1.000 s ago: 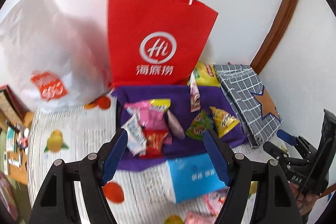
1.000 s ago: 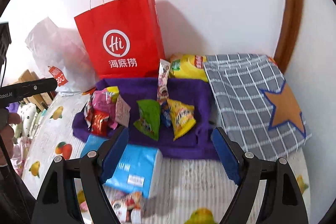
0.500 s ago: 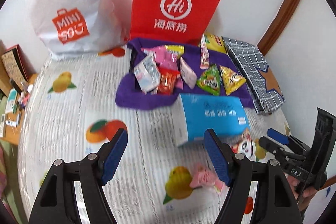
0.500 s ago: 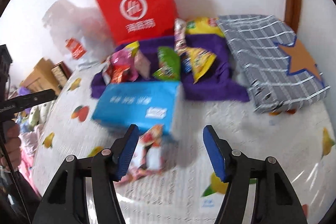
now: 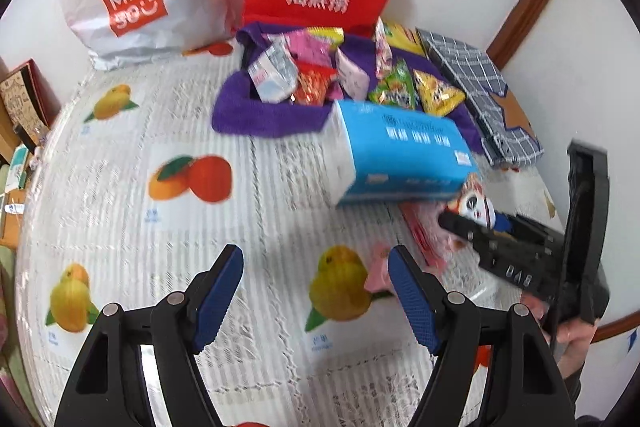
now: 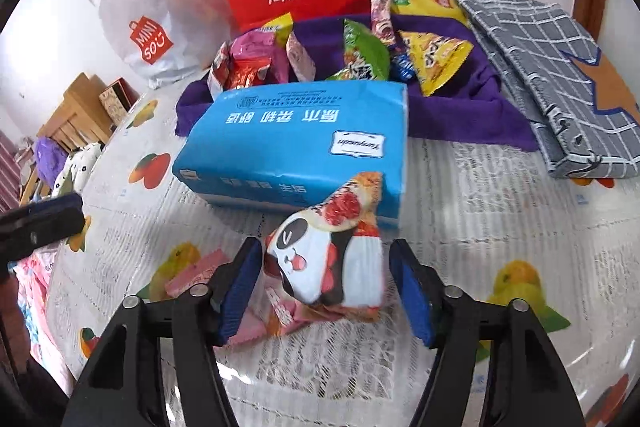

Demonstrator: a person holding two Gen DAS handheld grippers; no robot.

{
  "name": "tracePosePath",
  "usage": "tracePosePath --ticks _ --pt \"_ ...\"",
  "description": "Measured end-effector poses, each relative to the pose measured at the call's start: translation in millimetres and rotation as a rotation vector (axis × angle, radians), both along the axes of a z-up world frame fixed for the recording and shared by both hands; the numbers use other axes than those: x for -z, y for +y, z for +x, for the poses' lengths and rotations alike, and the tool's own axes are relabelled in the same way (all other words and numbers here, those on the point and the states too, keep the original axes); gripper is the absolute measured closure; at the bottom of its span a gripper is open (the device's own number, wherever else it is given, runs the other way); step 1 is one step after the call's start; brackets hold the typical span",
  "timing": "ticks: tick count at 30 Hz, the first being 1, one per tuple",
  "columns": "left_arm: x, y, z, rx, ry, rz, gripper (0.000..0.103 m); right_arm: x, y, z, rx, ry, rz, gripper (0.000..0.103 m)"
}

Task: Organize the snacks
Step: 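Grasp the panda candy packet with the right tool while the left grasps a pink candy, then lift and carry the panda packet with the right tool while the left carries the pink candy toward the towel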

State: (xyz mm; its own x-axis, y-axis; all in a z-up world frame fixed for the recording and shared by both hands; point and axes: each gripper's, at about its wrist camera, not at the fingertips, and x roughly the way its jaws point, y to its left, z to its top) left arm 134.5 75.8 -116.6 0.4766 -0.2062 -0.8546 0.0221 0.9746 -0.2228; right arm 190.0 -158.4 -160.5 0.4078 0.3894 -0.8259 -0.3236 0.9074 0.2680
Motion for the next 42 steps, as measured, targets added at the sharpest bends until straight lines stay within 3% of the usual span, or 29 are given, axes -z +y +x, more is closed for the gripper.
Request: tracePosePath --ticks 6,15,21,24,33,36,38,42 --pt "25 -15 -4 0.036 0.067 -0.041 0.030 -15 -7 -10 -0.012 -0.046 0.018 0.055" --pt "56 -47 -2 0.105 0.152 -0.178 0.030 -35 -53 -26 0.038 -0.112 0.043 0.055" --pt "61 -65 11 0.085 0.160 -0.183 0.028 -30 -77 -35 0.045 -0.115 0.047 0.055" --pt "62 -75 18 0.078 0.159 -0.144 0.027 -24 -89 -38 0.054 -0.110 0.051 0.055" --pt "64 -118 24 0.122 0.060 0.091 0.028 -8 -106 -42 0.080 -0.093 0.066 0.055" --pt "64 -125 21 0.148 0.019 0.196 0.049 -6 -107 -43 0.080 -0.089 0.075 0.055" --pt "60 -122 18 0.165 0.002 0.194 0.067 -5 -105 -43 0.075 -0.091 0.076 0.055" --pt "51 -102 10 0.148 -0.048 0.221 0.067 -7 -100 -43 0.065 -0.101 0.080 0.055"
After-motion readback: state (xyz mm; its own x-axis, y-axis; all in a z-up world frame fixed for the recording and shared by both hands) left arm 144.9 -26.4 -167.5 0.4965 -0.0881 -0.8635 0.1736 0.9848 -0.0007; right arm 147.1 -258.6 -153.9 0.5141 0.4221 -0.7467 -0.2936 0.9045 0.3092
